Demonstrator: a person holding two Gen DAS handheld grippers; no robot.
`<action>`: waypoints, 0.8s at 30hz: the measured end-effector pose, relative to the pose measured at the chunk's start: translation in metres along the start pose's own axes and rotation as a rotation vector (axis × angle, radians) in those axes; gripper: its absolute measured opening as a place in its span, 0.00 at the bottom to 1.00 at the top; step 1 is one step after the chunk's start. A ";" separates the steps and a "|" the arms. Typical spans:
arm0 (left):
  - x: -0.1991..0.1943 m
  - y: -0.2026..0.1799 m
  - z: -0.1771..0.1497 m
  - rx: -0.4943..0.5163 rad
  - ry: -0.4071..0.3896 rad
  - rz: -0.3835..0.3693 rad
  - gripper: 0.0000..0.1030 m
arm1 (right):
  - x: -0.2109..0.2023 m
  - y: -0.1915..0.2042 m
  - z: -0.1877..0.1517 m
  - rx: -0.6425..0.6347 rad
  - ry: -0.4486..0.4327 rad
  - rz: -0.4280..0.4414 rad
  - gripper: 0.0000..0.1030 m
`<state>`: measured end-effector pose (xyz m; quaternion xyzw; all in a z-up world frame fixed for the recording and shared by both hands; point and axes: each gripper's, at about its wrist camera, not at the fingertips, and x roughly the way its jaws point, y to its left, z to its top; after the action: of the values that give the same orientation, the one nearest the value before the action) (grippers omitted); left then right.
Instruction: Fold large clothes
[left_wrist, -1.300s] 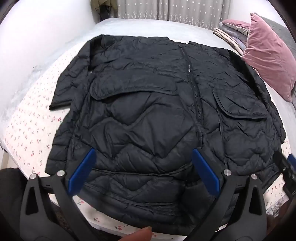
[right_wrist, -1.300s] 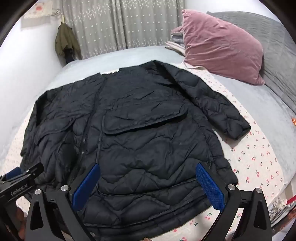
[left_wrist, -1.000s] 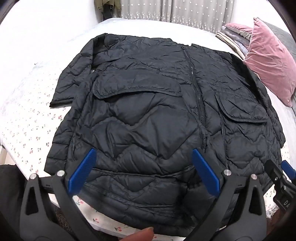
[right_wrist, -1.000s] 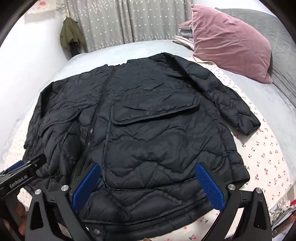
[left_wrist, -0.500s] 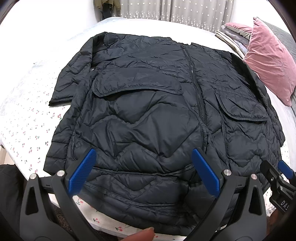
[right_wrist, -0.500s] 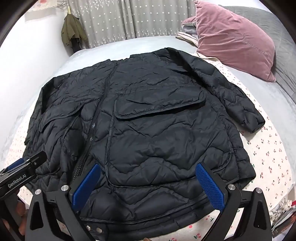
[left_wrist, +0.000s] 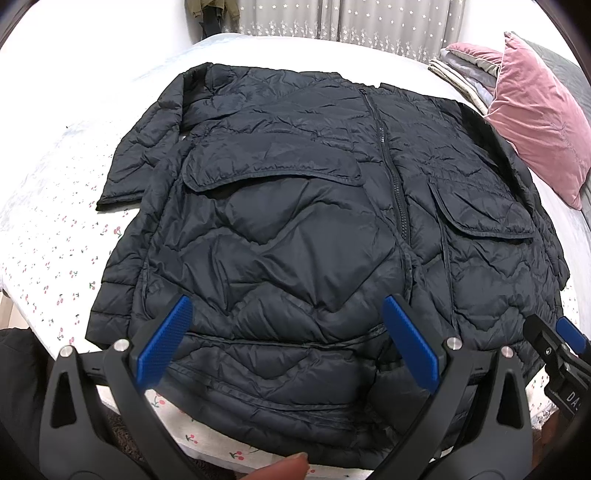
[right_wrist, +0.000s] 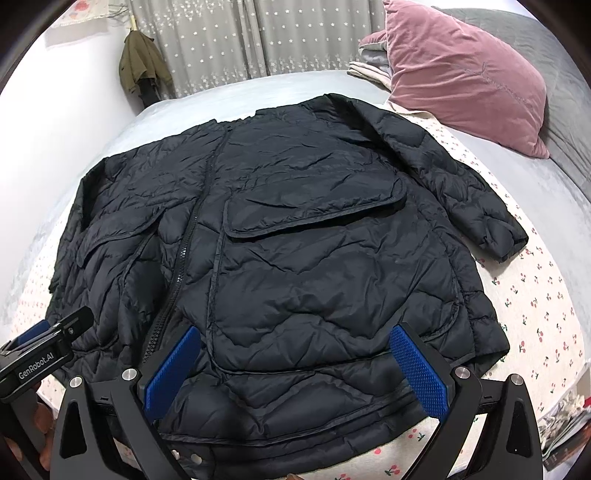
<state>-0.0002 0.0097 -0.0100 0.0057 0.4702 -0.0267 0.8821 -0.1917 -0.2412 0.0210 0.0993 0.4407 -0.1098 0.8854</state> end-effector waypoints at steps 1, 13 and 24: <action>0.000 0.000 0.000 0.000 0.000 0.000 0.99 | 0.000 0.000 0.000 0.000 0.000 0.000 1.00; 0.000 0.000 -0.001 0.000 -0.001 0.001 0.99 | -0.002 -0.004 0.000 0.008 0.000 -0.001 1.00; 0.000 0.000 -0.001 0.001 -0.003 0.002 0.99 | -0.002 -0.004 0.000 0.008 0.002 -0.002 1.00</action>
<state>-0.0010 0.0101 -0.0110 0.0066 0.4690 -0.0261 0.8828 -0.1933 -0.2447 0.0223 0.1023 0.4411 -0.1125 0.8845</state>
